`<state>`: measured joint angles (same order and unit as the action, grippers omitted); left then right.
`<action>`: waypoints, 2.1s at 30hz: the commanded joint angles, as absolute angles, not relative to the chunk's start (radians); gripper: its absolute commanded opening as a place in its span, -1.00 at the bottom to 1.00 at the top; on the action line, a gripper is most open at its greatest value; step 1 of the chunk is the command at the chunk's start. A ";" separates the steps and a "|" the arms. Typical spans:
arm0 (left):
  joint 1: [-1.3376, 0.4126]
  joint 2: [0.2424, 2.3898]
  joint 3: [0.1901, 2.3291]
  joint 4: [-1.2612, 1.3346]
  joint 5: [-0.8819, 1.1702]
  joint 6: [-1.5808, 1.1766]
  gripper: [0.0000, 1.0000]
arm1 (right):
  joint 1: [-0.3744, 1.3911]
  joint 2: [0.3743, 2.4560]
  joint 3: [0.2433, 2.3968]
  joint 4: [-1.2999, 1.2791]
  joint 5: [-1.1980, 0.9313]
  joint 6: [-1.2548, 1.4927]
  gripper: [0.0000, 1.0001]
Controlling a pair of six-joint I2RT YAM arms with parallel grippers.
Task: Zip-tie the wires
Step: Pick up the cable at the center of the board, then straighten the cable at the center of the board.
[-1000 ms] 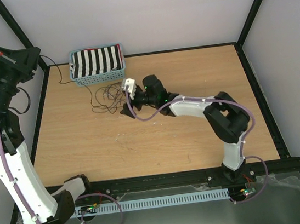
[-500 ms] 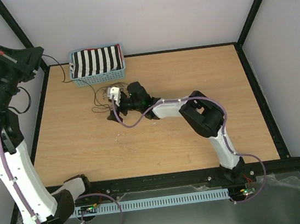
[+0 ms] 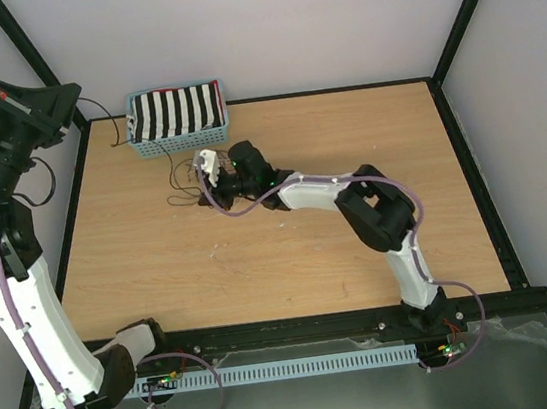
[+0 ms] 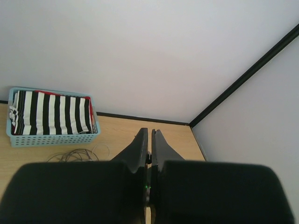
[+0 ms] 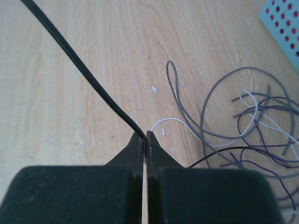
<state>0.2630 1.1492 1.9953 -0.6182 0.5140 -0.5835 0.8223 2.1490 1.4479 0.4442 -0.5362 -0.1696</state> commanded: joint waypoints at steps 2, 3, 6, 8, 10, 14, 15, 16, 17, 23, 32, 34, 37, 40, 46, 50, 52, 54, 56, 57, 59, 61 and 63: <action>0.267 1.118 1.912 -0.600 0.506 -0.549 -1.00 | 0.820 1.914 1.528 0.180 -0.606 0.014 -1.00; 0.266 1.113 1.890 -0.600 0.502 -0.544 -1.00 | 0.818 1.898 1.543 0.140 -0.643 0.058 -1.00; 0.267 1.101 1.826 -0.600 0.490 -0.527 -1.00 | 0.805 1.880 1.563 0.088 -0.768 0.239 -1.00; 0.267 1.096 1.792 -0.600 0.490 -0.518 -1.00 | 0.784 1.897 1.571 0.079 -0.860 0.379 -1.00; 0.267 1.092 1.766 -0.600 0.495 -0.510 -1.00 | 0.757 1.935 1.583 0.078 -0.973 0.532 -1.00; 0.267 1.082 1.726 -0.600 0.495 -0.500 -1.00 | 0.727 1.963 1.589 0.024 -1.033 0.565 -1.00; 0.267 1.079 1.721 -0.600 0.493 -0.493 -1.00 | 0.721 1.945 1.585 0.007 -1.010 0.543 -1.00; 0.267 1.078 1.712 -0.600 0.491 -0.488 -1.00 | 0.713 1.924 1.579 -0.006 -0.989 0.527 -1.00; 0.266 1.072 1.705 -0.600 0.489 -0.485 -1.00 | 0.701 1.903 1.575 -0.026 -0.966 0.506 -1.00; 0.267 1.032 1.604 -0.600 0.481 -0.491 -1.00 | 0.637 1.750 1.520 -0.273 -0.647 0.258 -1.00; 0.234 0.901 1.249 -0.581 0.454 -0.560 -1.00 | 0.630 1.616 1.418 -0.644 0.156 0.047 -1.00; 0.210 0.869 1.167 -0.572 0.433 -0.585 -1.00 | 0.629 1.574 1.379 -0.669 0.311 0.041 -1.00; 0.187 0.816 1.046 -0.556 0.383 -0.616 -1.00 | 0.625 1.502 1.316 -0.683 0.507 0.031 -1.00; 0.165 0.778 0.941 -0.545 0.352 -0.635 -1.00 | 0.606 1.449 1.280 -0.710 0.582 0.031 -1.00; 0.086 0.735 0.726 -0.476 0.310 -0.708 -1.00 | 0.545 1.368 1.135 -0.726 0.581 0.061 -1.00; 0.057 0.725 0.629 -0.405 0.289 -0.746 -1.00 | 0.504 1.386 1.047 -0.716 0.561 0.070 -1.00; 0.050 0.731 0.594 -0.373 0.284 -0.760 -1.00 | 0.491 1.416 1.016 -0.716 0.577 0.079 -1.00; 0.043 0.734 0.567 -0.359 0.245 -0.761 -1.00 | 0.490 1.456 1.005 -0.729 0.614 0.089 -1.00; 0.037 0.740 0.544 -0.363 0.178 -0.742 -1.00 | 0.488 1.491 1.012 -0.748 0.636 0.096 -0.98; 0.038 0.743 0.536 -0.363 0.150 -0.735 -1.00 | 0.488 1.505 1.014 -0.754 0.644 0.098 -0.96; 0.037 0.758 0.522 -0.361 0.114 -0.729 -1.00 | 0.485 1.529 1.013 -0.755 0.648 0.099 -0.95; 0.037 0.785 0.506 -0.348 0.106 -0.737 -1.00 | 0.478 1.558 1.010 -0.755 0.642 0.102 -0.95; 0.037 0.813 0.486 -0.324 0.111 -0.749 -1.00 | 0.476 1.593 1.009 -0.755 0.634 0.107 -0.97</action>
